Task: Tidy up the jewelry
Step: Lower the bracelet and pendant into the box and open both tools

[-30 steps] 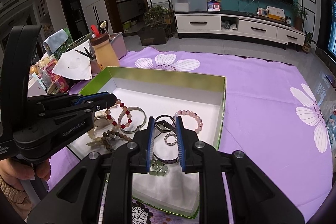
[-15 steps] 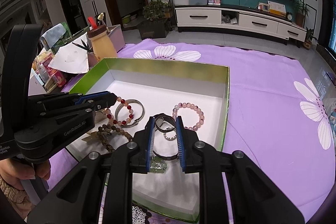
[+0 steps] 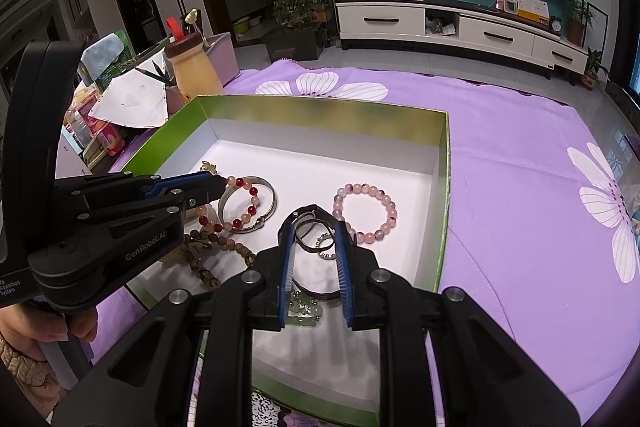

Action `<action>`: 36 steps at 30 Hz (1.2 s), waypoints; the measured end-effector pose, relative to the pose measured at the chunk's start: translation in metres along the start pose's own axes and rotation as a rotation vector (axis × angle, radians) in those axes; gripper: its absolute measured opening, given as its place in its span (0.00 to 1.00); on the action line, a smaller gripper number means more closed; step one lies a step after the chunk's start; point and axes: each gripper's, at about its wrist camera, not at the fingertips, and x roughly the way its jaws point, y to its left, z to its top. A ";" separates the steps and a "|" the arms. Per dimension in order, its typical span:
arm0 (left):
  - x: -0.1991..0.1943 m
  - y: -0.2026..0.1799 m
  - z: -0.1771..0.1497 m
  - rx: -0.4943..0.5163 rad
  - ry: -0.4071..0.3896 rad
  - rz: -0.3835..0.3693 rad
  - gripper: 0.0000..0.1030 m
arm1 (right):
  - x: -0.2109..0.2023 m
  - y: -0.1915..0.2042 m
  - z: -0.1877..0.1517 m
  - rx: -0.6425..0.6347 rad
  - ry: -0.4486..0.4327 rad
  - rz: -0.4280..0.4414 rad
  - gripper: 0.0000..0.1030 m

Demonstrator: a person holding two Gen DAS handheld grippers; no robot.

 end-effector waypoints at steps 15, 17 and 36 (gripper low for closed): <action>0.008 0.004 -0.002 -0.005 0.024 0.009 0.07 | 0.005 -0.002 0.001 0.008 0.014 -0.007 0.19; 0.008 0.003 -0.002 -0.005 0.026 0.008 0.07 | 0.005 -0.002 0.001 0.007 0.014 -0.007 0.19; 0.012 0.008 -0.007 -0.009 0.046 0.018 0.07 | 0.007 0.000 0.001 -0.009 0.035 -0.026 0.20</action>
